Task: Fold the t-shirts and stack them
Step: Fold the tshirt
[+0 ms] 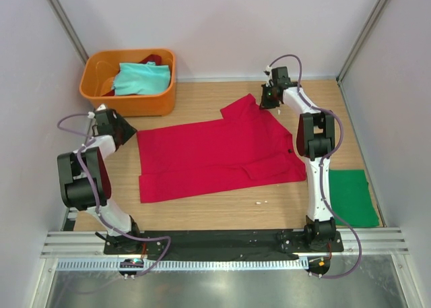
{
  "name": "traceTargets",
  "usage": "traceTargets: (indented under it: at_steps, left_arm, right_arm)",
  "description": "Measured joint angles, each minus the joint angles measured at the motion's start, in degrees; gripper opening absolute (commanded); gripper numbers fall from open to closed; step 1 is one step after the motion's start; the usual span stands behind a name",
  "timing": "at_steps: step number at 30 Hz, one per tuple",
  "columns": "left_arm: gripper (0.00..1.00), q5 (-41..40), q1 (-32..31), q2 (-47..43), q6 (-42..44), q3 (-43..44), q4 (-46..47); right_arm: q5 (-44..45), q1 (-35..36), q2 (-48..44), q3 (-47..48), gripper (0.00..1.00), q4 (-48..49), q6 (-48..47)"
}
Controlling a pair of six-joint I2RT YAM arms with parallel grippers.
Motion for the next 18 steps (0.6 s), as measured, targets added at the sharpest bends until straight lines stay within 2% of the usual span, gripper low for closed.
traceTargets:
  at_steps: [7, 11, 18]
  left_arm:
    - [0.33, -1.6, -1.81, 4.31, 5.62, 2.16, 3.02]
    - [0.33, -3.28, -4.39, 6.84, 8.76, 6.8, 0.0]
    - [0.31, -7.85, -6.67, 7.8, 10.43, 10.01, -3.98]
  right_arm:
    - [-0.7, -0.15, -0.07, -0.55, 0.01, 0.5, 0.07]
    - [-1.62, -0.46, -0.15, -0.76, 0.01, 0.76, 0.22]
    - [-1.84, -0.5, -0.15, -0.76, 0.01, 0.79, 0.33]
